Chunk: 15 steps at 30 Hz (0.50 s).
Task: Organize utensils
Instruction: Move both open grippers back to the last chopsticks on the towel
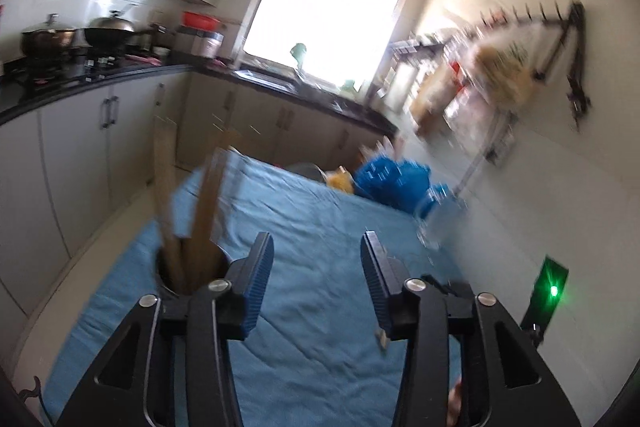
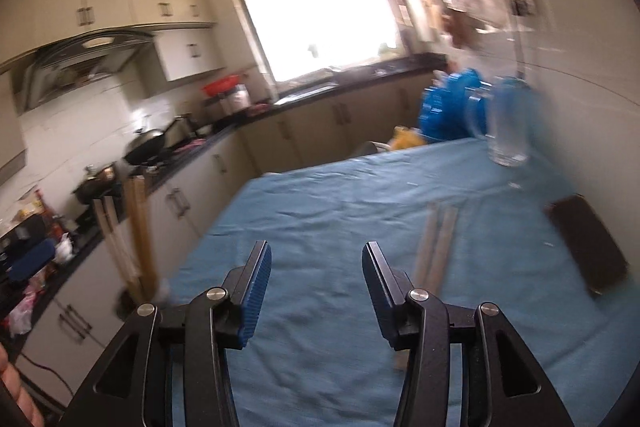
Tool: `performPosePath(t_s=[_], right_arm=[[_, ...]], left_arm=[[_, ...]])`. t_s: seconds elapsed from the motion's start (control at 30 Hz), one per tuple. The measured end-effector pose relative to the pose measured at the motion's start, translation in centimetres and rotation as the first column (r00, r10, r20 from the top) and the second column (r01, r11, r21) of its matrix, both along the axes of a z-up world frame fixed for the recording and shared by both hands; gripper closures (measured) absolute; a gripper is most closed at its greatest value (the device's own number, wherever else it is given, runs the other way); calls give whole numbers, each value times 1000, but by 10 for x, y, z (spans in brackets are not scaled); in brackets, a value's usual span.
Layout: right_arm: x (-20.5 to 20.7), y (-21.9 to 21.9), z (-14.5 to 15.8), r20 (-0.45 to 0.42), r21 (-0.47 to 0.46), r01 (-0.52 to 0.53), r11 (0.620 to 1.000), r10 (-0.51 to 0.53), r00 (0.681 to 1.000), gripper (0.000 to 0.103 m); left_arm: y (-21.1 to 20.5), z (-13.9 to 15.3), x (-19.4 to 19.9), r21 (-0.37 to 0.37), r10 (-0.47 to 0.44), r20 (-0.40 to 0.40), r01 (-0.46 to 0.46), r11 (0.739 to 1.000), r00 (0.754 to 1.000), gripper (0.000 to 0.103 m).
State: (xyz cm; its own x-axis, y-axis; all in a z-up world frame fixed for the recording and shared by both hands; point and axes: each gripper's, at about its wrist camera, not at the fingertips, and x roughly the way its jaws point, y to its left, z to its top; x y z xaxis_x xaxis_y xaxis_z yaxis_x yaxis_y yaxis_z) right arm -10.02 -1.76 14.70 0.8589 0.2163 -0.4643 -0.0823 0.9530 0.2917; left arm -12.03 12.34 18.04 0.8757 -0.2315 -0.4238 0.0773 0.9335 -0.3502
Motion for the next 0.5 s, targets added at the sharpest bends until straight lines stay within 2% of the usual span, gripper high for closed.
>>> performPosePath(t_s=[0.2, 0.5], right_arm=[[-7, -57, -20, -56, -8, 95, 995, -95, 994, 48], [10, -101, -50, -93, 10, 156, 988, -154, 984, 48]], left_arm=[[-47, -27, 17, 39, -95, -101, 99, 994, 990, 57], [-85, -73, 60, 82, -110, -235, 133, 988, 966, 57]])
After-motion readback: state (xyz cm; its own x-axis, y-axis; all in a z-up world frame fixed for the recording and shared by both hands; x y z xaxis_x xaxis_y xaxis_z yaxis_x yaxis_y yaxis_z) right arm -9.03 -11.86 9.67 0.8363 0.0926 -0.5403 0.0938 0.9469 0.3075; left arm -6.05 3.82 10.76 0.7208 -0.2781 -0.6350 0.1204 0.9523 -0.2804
